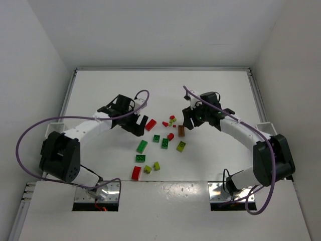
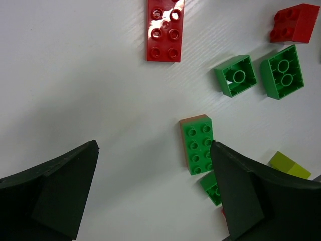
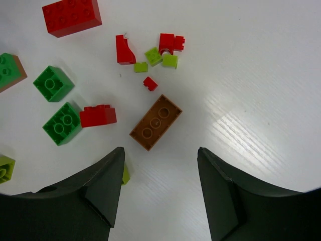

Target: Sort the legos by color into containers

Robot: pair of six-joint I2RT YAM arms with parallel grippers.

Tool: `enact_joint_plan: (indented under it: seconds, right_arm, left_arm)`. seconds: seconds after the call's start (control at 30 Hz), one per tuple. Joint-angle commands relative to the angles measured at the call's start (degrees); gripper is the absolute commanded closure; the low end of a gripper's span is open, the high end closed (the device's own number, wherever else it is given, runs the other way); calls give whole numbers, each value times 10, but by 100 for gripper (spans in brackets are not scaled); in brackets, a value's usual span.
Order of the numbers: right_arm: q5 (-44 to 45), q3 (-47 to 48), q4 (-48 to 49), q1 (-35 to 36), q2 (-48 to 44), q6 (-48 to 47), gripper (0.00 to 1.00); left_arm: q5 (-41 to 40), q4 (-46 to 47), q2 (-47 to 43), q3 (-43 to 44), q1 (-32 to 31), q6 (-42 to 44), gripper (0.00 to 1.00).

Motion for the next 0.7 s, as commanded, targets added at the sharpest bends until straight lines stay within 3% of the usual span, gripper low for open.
enact_joint_plan:
  seconds: [0.0,0.13,0.27,0.33,0.47,0.67]
  right_arm:
    - [14,-17,15,2,-44,-6,39]
    - [14,-34,28,2,-64,0,39]
    - [26,-46,28,2,-76,0,39]
    - [26,-46,28,2,-76,0,39]
    - [26,-56,33,-3,-90,5,39]
    - [26,-63,38,-3,-90,5,39]
  left_arm:
    - [-74,-51,4,43,-33,-34,0]
    - [-109,-71,9,55,-74,-46,9]
    - [-120,-71,3,47,-112,-68,38]
    - [-114,-71,3,41,-124,-75,45]
    - [-99,-71,8,26,-132,-96,46]
    - [-162,-98,40,26,-161,-162,45]
